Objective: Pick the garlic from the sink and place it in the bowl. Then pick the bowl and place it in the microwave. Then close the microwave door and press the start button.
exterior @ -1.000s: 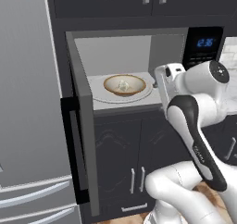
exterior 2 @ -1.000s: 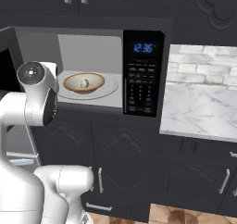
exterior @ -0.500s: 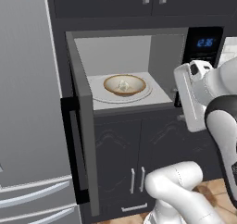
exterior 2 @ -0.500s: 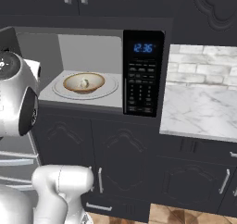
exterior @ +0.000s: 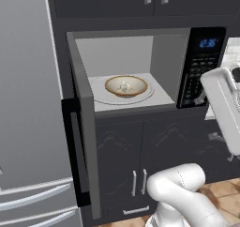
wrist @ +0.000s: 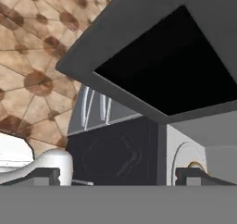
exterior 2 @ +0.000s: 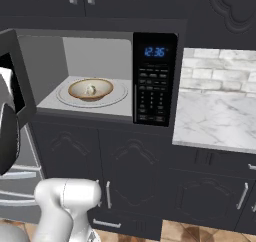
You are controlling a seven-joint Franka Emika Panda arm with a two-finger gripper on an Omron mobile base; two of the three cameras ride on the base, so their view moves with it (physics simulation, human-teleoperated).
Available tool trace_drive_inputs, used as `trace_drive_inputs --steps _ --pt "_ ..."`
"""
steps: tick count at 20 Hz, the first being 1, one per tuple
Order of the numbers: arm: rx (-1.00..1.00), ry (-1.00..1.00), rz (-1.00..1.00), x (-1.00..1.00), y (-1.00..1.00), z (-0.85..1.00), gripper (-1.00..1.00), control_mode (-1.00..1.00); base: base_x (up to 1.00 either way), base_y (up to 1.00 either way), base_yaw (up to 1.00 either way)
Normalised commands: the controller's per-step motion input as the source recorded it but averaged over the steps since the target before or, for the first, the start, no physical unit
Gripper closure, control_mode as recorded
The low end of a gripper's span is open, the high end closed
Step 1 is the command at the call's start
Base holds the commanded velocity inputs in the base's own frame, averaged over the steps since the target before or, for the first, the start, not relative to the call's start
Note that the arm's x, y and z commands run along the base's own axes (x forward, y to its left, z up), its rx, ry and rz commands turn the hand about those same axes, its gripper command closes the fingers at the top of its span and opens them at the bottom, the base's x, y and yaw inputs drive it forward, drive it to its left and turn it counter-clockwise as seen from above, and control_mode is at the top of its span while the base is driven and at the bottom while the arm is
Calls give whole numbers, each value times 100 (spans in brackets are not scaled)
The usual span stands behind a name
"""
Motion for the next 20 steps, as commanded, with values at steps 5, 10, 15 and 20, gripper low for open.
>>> trace_drive_inputs --steps 5,10,15,20 --pt "3 0 24 -100 1 53 -100 -100 0 0 0" --pt "0 -7 4 -100 45 17 -100 -100 0 0 0" --pt "3 -4 0 -100 23 40 -100 -100 0 0 0" --pt "-8 0 0 -34 79 -19 -100 -100 0 0 0"
